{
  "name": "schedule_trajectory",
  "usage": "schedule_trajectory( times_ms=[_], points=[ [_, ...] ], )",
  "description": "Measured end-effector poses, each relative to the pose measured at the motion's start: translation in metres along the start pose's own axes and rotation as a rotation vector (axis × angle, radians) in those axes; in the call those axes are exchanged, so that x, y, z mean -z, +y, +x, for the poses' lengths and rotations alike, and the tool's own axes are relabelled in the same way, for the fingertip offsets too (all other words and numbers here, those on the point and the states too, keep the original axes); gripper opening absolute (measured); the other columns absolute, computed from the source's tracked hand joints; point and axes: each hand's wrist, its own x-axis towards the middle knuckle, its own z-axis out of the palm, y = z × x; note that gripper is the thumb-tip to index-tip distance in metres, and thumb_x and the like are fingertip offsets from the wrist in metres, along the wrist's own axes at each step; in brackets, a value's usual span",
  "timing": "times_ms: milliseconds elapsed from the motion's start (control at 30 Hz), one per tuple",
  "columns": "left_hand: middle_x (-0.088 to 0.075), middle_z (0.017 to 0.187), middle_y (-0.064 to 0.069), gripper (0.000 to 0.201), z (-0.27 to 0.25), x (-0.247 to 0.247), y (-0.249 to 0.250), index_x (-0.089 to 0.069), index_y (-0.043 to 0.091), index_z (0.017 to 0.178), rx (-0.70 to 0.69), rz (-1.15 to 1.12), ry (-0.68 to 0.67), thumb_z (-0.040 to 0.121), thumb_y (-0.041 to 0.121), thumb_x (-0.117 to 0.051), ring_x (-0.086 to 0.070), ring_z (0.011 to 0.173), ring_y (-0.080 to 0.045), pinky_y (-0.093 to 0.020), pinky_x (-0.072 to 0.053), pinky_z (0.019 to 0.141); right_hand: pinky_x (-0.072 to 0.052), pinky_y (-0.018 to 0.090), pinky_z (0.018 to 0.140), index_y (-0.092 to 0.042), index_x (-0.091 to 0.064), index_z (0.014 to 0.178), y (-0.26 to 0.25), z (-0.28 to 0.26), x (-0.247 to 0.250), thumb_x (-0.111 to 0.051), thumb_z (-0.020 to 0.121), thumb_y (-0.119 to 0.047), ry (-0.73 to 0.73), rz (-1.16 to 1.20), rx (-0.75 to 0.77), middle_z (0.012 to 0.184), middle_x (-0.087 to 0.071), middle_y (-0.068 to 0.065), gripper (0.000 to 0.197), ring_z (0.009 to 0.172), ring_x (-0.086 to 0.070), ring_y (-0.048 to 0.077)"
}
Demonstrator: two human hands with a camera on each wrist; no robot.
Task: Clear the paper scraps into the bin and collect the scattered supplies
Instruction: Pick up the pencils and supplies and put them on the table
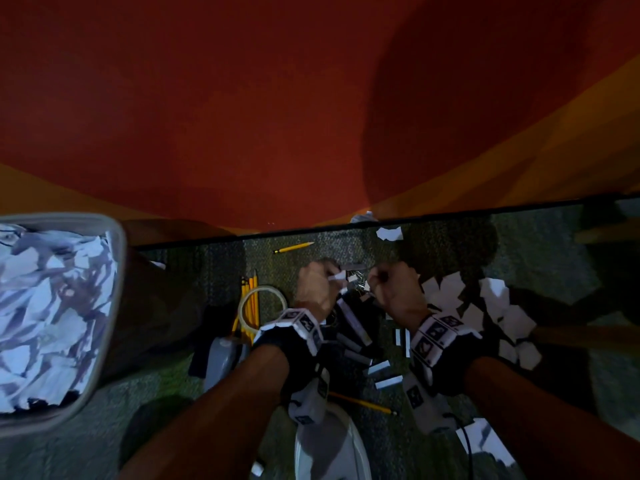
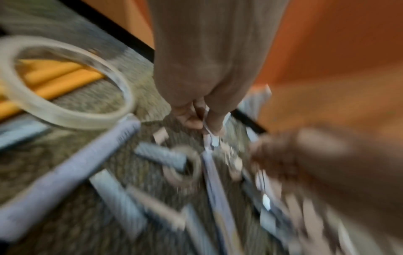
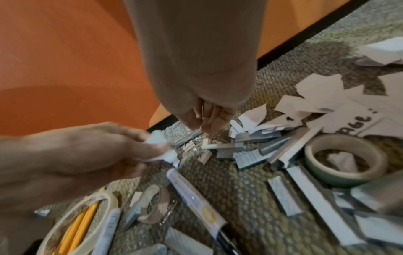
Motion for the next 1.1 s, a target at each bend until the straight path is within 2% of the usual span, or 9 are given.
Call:
schedule_trajectory(
  times_ms=[133,300,400,567,667,800,900,1033,1100],
  points=[
    [-0.073,0.089,-0.007,0.015,0.007,0.029,-0.009,-0.071,0.015,0.082,0.009,-0.050,0.105,0.076,0.011,-0.084,-0.067,0.083,-0.020,-0.026,-0.050,0.073,-0.053,0.036,0.063,-0.003,-0.070,0.071,0.002,0.003,-0.001,-0.055,0.083,0.002,-0.024,0.051,0.010,0.068,-0.068,0.013,0.019,0.067,-0.065,0.021],
    [-0.074,0.097,-0.005,0.030,0.011,0.027,-0.011,-0.073,0.020,0.100,-0.045,0.106,-0.048,0.074,0.017,-0.086,-0.069,0.090,-0.021,-0.037,-0.057,0.082,-0.055,0.039,0.077,-0.006,-0.075,0.079,0.003,0.008,0.006,-0.060,0.088,-0.010,-0.007,-0.016,-0.008,0.083,-0.072,0.018,0.018,0.086,-0.066,0.035],
    [-0.074,0.102,-0.007,0.038,0.010,0.016,-0.008,-0.071,0.020,0.110,-0.089,0.186,-0.087,0.075,0.021,-0.085,-0.068,0.096,-0.025,-0.038,-0.056,0.084,-0.051,0.029,0.075,-0.006,-0.075,0.078,0.005,0.009,0.010,-0.059,0.087,-0.007,-0.046,-0.045,0.012,0.082,-0.074,0.015,0.018,0.086,-0.069,0.031],
    [-0.071,0.098,-0.005,0.020,0.011,0.011,-0.002,-0.070,0.026,0.098,-0.132,0.281,-0.114,0.079,0.024,-0.079,-0.066,0.093,-0.028,-0.039,-0.054,0.080,-0.038,0.023,0.062,-0.001,-0.070,0.072,0.004,0.010,0.005,-0.056,0.081,0.002,-0.133,-0.013,0.068,0.073,-0.068,0.014,0.018,0.073,-0.063,0.022],
    [-0.072,0.098,-0.004,0.012,0.012,0.014,0.000,-0.075,0.023,0.091,-0.116,0.281,-0.165,0.079,0.022,-0.078,-0.066,0.093,-0.026,-0.038,-0.054,0.079,-0.043,0.027,0.064,-0.006,-0.072,0.070,0.001,0.014,0.002,-0.056,0.082,0.000,-0.121,-0.034,0.087,0.072,-0.069,0.013,0.021,0.073,-0.064,0.026],
    [-0.074,0.078,0.000,0.011,0.017,0.018,-0.009,-0.075,0.018,0.070,-0.132,0.145,-0.143,0.079,0.012,-0.077,-0.068,0.078,-0.018,-0.035,-0.056,0.073,-0.051,0.032,0.074,-0.008,-0.076,0.079,0.000,0.028,0.013,-0.058,0.089,-0.013,-0.011,-0.068,0.061,0.076,-0.071,0.014,0.021,0.077,-0.066,0.028],
    [-0.073,0.085,0.002,0.007,0.014,0.018,-0.012,-0.074,0.021,0.078,-0.150,0.186,-0.140,0.077,0.018,-0.081,-0.068,0.083,-0.017,-0.034,-0.055,0.076,-0.056,0.039,0.076,-0.009,-0.077,0.077,0.007,0.038,0.026,-0.058,0.085,-0.007,0.030,-0.066,0.054,0.078,-0.074,0.014,0.021,0.077,-0.070,0.032],
    [-0.068,0.101,0.001,0.018,0.010,0.010,-0.013,-0.072,0.031,0.091,-0.200,0.321,-0.238,0.077,0.021,-0.078,-0.064,0.094,-0.022,-0.042,-0.055,0.083,-0.055,0.039,0.083,-0.004,-0.077,0.088,0.016,0.049,0.038,-0.065,0.086,-0.006,0.134,0.002,-0.057,0.088,-0.074,0.019,0.013,0.087,-0.068,0.034],
    [-0.069,0.103,-0.003,0.014,0.009,0.008,-0.009,-0.075,0.027,0.092,-0.195,0.377,-0.272,0.080,0.020,-0.074,-0.064,0.096,-0.027,-0.044,-0.056,0.083,-0.053,0.036,0.077,-0.003,-0.074,0.082,0.021,0.059,0.041,-0.069,0.086,-0.008,0.119,0.055,-0.091,0.080,-0.072,0.014,0.008,0.081,-0.067,0.030]
  ],
)
